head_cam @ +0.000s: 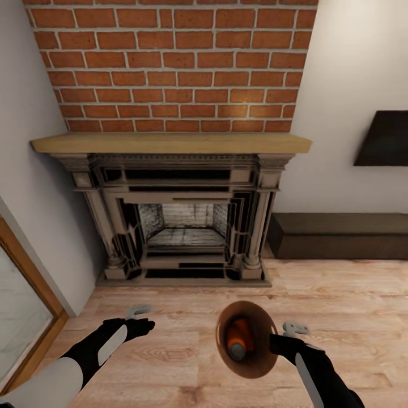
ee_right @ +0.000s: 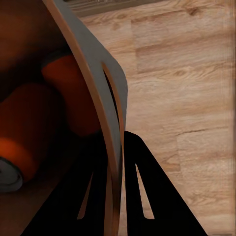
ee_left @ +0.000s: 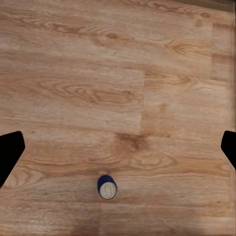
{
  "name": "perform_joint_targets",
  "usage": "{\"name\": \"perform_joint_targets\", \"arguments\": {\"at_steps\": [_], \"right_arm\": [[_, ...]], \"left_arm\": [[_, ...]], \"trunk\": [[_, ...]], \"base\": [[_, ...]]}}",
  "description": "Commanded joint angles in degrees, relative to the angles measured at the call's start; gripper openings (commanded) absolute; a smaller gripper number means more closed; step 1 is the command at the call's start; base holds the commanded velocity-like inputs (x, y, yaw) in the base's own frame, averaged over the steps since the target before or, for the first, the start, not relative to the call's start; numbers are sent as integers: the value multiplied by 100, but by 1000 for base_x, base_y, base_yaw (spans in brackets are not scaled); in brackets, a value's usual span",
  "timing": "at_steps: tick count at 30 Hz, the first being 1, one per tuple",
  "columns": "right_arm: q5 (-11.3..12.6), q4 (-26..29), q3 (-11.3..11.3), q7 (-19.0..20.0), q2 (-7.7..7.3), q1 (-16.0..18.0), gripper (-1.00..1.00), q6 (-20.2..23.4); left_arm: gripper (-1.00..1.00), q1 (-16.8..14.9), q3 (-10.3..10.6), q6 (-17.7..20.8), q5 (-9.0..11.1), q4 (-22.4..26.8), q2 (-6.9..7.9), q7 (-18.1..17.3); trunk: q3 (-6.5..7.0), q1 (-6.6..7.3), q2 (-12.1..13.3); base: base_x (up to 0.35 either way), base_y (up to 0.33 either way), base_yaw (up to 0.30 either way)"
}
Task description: Put the three can of soda from the living room inside the tash can in the kitchen.
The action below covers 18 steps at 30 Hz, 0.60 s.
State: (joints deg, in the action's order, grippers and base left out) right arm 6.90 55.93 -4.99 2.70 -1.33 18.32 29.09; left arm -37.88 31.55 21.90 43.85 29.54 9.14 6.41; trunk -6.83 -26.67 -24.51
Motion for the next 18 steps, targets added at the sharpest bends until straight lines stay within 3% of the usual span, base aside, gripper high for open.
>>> {"name": "perform_joint_targets", "arguments": {"at_steps": [1, 18], "right_arm": [[70, 6, -2, 69, 1, 2, -100, 0], [66, 6, -4, 120, -11, 1, -100, 0]], "left_arm": [[100, 0, 0, -1, 1, 0, 0, 0], [100, 0, 0, -1, 2, -1, 0, -8]], "trunk": [[5, 0, -1], [70, 0, -1]], "base": [[-4, 11, -300], [-37, 127, -279]]}}
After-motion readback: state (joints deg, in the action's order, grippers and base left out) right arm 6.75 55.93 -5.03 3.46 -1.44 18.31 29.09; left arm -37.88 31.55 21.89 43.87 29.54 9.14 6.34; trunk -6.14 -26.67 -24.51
